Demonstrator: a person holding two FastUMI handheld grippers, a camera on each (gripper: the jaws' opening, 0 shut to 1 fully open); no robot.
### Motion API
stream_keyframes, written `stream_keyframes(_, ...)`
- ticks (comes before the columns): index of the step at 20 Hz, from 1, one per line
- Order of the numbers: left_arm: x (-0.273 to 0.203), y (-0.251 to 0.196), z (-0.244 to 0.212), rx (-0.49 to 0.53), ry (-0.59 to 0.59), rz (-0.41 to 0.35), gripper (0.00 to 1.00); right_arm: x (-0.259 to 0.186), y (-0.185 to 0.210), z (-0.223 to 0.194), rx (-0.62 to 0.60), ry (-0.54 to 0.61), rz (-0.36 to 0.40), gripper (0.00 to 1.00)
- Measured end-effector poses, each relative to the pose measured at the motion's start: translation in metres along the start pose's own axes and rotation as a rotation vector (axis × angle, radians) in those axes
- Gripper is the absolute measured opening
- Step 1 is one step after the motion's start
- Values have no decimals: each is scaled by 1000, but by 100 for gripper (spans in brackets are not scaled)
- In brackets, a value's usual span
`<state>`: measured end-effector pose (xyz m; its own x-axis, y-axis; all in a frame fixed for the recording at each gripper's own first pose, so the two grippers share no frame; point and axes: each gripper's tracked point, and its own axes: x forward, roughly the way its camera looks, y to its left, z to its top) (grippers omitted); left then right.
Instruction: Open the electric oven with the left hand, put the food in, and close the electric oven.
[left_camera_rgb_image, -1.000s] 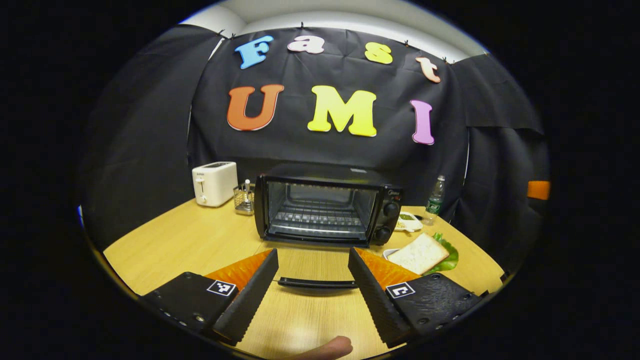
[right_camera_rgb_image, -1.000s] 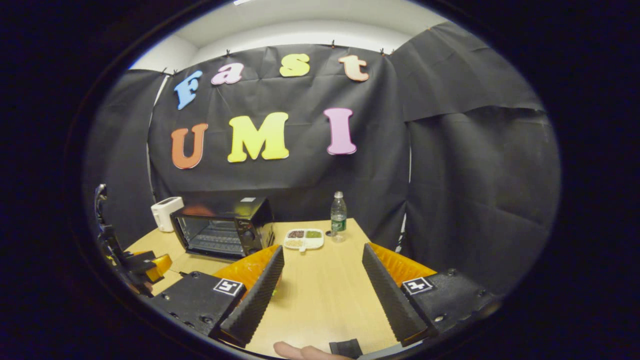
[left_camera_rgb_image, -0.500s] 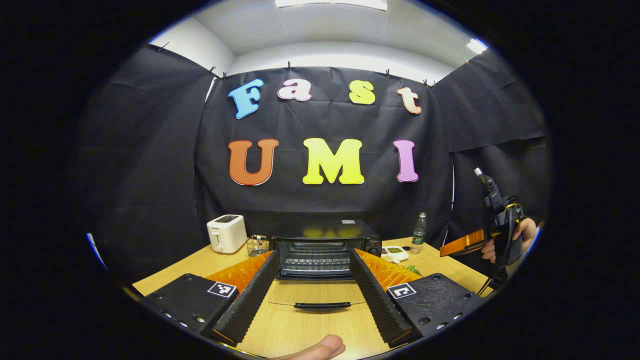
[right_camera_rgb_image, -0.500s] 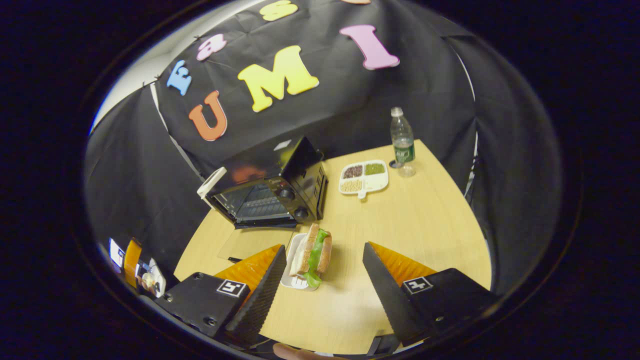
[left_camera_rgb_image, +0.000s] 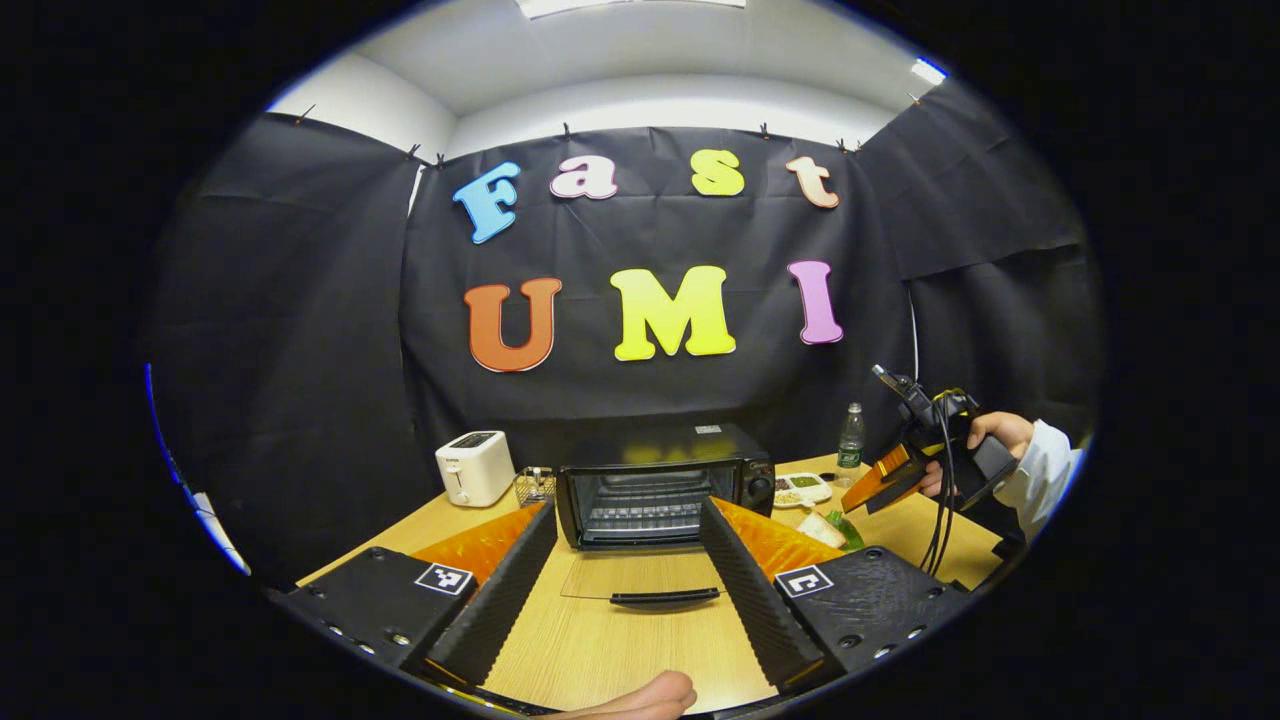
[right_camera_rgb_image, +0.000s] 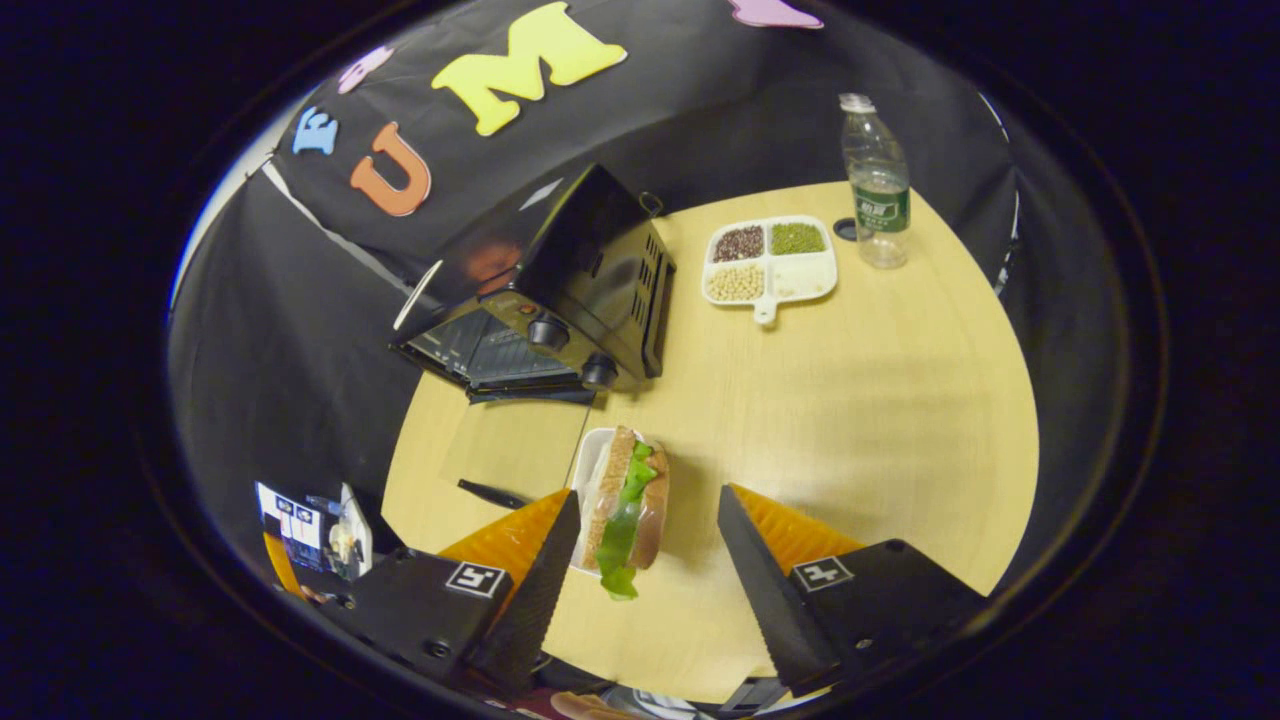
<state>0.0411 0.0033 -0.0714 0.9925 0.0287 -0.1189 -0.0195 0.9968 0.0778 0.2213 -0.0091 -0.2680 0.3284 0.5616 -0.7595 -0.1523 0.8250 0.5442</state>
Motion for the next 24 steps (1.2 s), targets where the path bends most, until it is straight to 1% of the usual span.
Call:
stream_keyframes(3,3,-2,-2,38,3,10,95,15,8,-4,34,78,68,79)
stream_keyframes(4,2,-1,-3,48,9,17,96,19,9,-6,35,105,83,78)
stream_keyframes(5,3,-1,-5,54,13,21,97,24,10,-8,37,125,95,75)
stream_keyframes(6,4,-2,-6,55,16,23,89,29,11,-7,49,132,100,75)
stream_keyframes(8,7,-3,-5,57,14,34,89,34,14,-9,67,151,114,74)
stream_keyframes(9,9,-1,-6,61,23,44,96,34,16,-11,70,165,126,72)
stream_keyframes(10,12,-1,-10,67,31,48,96,36,18,-14,73,182,140,71)
stream_keyframes(11,13,-1,-11,71,37,56,89,37,18,-16,78,191,150,66)
stream_keyframes(12,14,-1,-13,72,44,60,89,39,18,-18,86,197,156,63)
stream_keyframes(13,15,-2,-15,71,50,60,89,41,16,-18,100,202,157,56)
stream_keyframes(14,15,-3,-17,67,53,57,89,40,16,-19,112,205,159,52)
stream_keyframes(15,15,-5,-18,61,55,53,96,40,15,-18,119,201,161,47)
stream_keyframes(16,15,-5,-18,54,56,50,89,41,15,-21,120,202,161,49)
stream_keyframes(17,15,-7,-18,47,58,45,89,39,16,-22,121,205,161,45)
stream_keyframes(19,12,-9,-20,35,61,38,89,40,16,-23,125,202,162,45)
stream_keyframes(20,11,-9,-20,32,62,38,95,41,16,-27,130,214,165,42)
stream_keyframes(23,4,-9,-20,20,62,36,95,40,18,-28,147,200,166,41)
stream_keyframes(24,1,-8,-20,15,62,34,95,37,18,-28,156,187,158,39)
